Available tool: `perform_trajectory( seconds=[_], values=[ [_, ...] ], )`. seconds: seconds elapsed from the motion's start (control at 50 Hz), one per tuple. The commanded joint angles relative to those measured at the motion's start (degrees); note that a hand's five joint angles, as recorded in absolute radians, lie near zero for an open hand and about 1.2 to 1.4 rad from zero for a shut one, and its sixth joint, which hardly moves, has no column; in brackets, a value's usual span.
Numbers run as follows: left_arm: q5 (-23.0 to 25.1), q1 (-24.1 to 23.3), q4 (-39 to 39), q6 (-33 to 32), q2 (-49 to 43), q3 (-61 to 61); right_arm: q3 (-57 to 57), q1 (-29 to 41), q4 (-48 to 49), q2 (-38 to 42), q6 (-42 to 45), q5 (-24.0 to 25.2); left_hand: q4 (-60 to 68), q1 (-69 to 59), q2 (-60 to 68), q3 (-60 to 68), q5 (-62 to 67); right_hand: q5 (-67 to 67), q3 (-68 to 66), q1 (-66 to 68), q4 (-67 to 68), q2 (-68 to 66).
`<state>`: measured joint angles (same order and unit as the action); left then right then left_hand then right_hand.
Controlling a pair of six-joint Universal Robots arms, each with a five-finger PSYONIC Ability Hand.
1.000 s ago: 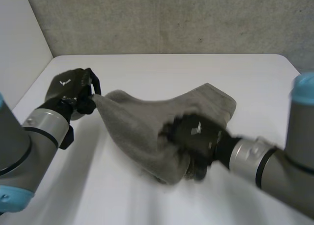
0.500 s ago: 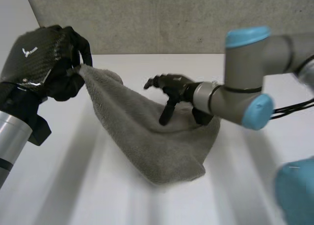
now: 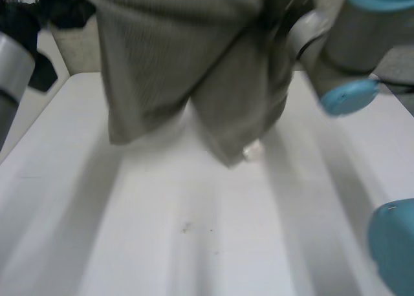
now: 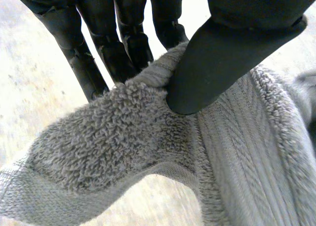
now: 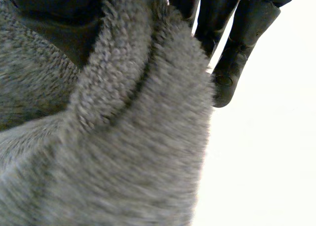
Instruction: Fold the towel.
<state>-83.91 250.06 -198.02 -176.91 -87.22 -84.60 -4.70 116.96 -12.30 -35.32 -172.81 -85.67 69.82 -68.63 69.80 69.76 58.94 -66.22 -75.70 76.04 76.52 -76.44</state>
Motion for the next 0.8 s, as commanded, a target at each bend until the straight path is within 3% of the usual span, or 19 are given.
perform_trajectory(
  seconds=[0.02,0.06,0.1,0.16,0.18,0.32,0.4,0.42,0.44,0.46,0.48,0.52,0.66,0.8],
  values=[
    [-2.48,-0.71,-0.52,0.52,-8.04,11.64,-9.31,-2.61,1.70,-10.18,1.15,-0.75,10.18,-11.37,10.20,10.24,11.06,-3.78,-4.30,3.96,3.48,-3.56],
    [-3.37,-0.89,-0.52,0.60,-9.46,11.92,-14.19,-2.00,-1.76,-11.44,2.66,1.29,10.18,-11.37,10.20,10.24,11.06,-3.78,-4.30,3.96,3.48,-3.56],
    [-4.07,-1.33,-0.44,0.60,-11.05,11.56,-25.82,-1.04,-9.37,-12.84,9.73,5.58,10.18,-11.37,10.20,10.24,11.06,-3.78,-4.30,3.96,3.48,-3.56],
    [-4.07,-2.91,-0.17,0.08,-14.12,8.31,-32.39,0.29,-11.78,-13.46,14.43,6.74,10.18,-11.37,10.20,10.24,11.06,-3.78,-4.30,3.96,3.48,-3.56],
    [-3.90,-3.87,-0.17,-0.10,-15.60,5.79,-39.26,0.81,-13.95,-14.07,18.52,7.26,10.18,-11.37,10.20,10.24,11.06,-3.78,-4.30,3.96,3.48,-3.56],
    [-3.72,-4.49,-0.61,-0.45,-20.26,-5.37,-66.19,1.69,-10.12,-19.69,25.24,7.18,10.18,-11.37,10.20,10.24,11.06,-3.78,-4.30,3.96,3.48,-3.56],
    [-3.55,-4.23,-0.79,-2.90,-20.72,-11.36,-71.04,1.96,-9.41,-22.58,25.16,7.97,10.18,-11.37,10.20,10.24,11.06,-3.78,-4.30,3.96,3.48,-3.56],
    [-3.55,-4.23,-0.79,-2.91,-20.71,-11.38,-73.06,2.04,-9.32,-25.30,25.07,8.06,10.18,-11.37,10.20,10.24,11.06,9.31,8.80,-9.13,-9.61,9.53],
    [-3.55,-4.14,-0.96,-4.13,-20.28,-12.42,-73.08,2.05,-9.32,-25.32,25.07,8.06,10.18,-11.37,10.20,10.24,11.06,9.45,8.93,-9.26,-9.75,9.66],
    [-3.46,-3.79,-0.88,-5.19,-19.75,-13.13,-73.69,2.05,-9.32,-27.59,24.81,7.97,10.18,-11.37,10.20,10.24,11.06,24.93,24.42,-24.75,-25.23,25.15],
    [-3.46,-3.79,-0.88,-5.20,-19.75,-13.13,-73.70,2.05,-9.32,-27.61,24.80,7.97,10.18,-11.37,10.20,10.24,11.06,25.09,24.57,-24.91,-25.39,25.31],
    [-3.37,-2.92,-0.88,-6.16,-17.56,-14.45,-73.70,1.61,-8.79,-31.63,24.19,7.71,10.18,-11.37,10.20,10.24,11.06,61.95,61.43,-61.77,-62.25,62.16],
    [-3.28,-2.47,-0.79,-6.25,-12.47,-17.17,-71.77,0.73,-4.15,-36.04,18.15,7.62,10.18,-11.37,10.20,10.24,11.06,66.22,65.70,-66.04,-66.52,66.44],
    [-3.19,-2.47,-0.79,-6.25,-5.86,-20.96,-67.19,-3.32,-3.52,-33.85,13.64,7.97,10.18,-11.37,10.20,10.24,11.06,66.22,65.70,-66.04,-66.52,66.44]
  ],
)
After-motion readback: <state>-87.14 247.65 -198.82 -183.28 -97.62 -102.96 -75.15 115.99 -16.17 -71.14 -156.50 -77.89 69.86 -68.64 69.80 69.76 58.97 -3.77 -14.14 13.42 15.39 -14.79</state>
